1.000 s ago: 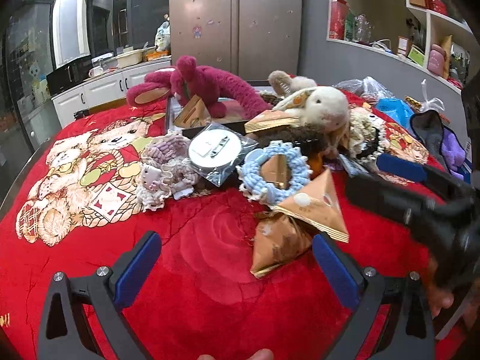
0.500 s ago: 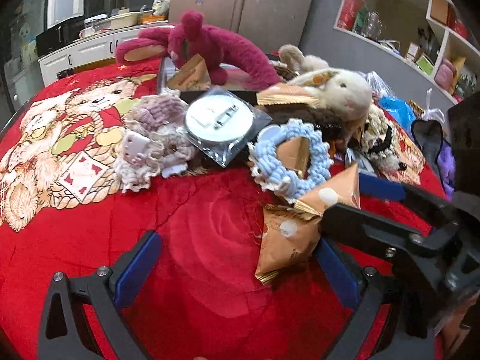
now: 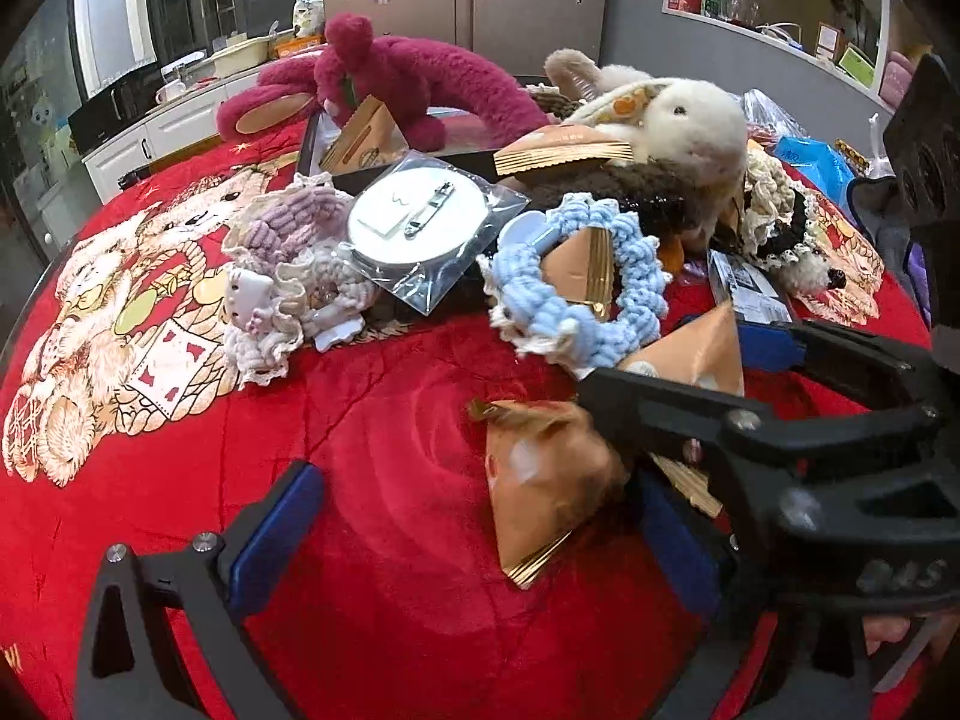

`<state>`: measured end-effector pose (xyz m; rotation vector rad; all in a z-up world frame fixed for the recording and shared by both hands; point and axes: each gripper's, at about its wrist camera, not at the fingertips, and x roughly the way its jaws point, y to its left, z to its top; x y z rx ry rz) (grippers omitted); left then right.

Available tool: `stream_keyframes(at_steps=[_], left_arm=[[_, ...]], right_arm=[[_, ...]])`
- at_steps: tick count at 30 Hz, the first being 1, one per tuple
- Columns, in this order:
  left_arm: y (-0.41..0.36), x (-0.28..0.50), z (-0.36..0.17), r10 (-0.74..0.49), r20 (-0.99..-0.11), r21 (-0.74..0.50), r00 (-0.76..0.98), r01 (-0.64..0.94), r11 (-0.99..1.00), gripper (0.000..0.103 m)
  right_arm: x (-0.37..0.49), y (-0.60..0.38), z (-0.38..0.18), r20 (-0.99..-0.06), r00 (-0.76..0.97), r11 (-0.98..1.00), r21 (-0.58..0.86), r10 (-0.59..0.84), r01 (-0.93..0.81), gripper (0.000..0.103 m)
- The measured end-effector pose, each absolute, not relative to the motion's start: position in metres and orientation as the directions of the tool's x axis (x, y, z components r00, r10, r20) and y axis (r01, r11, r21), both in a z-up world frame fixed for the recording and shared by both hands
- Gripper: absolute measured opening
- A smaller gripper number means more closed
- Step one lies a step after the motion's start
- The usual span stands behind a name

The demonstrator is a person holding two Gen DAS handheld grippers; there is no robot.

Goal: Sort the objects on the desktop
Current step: 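Grasp a brown wrapped candy with the left gripper while the right grasps a brown candy bag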

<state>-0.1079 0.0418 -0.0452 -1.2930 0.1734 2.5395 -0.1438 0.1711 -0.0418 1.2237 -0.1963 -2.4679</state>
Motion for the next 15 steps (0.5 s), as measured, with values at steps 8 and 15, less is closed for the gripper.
stream_keyframes(at_steps=[8,15], left_arm=[[0.042,-0.106,-0.044,0.211,-0.798,-0.039,-0.564,-0.302,-0.953,0.097],[0.043,-0.099,-0.038,0.218,-0.773,-0.024,-0.596,-0.316,-0.948,0.049]], right_arm=[[-0.135,0.171,-0.043,-0.750,-0.543,-0.922,0.255,-0.378,0.291,0.036],[-0.122,0.181,-0.042,-0.735,-0.551,-0.917,0.282,-0.396,0.283,0.035]])
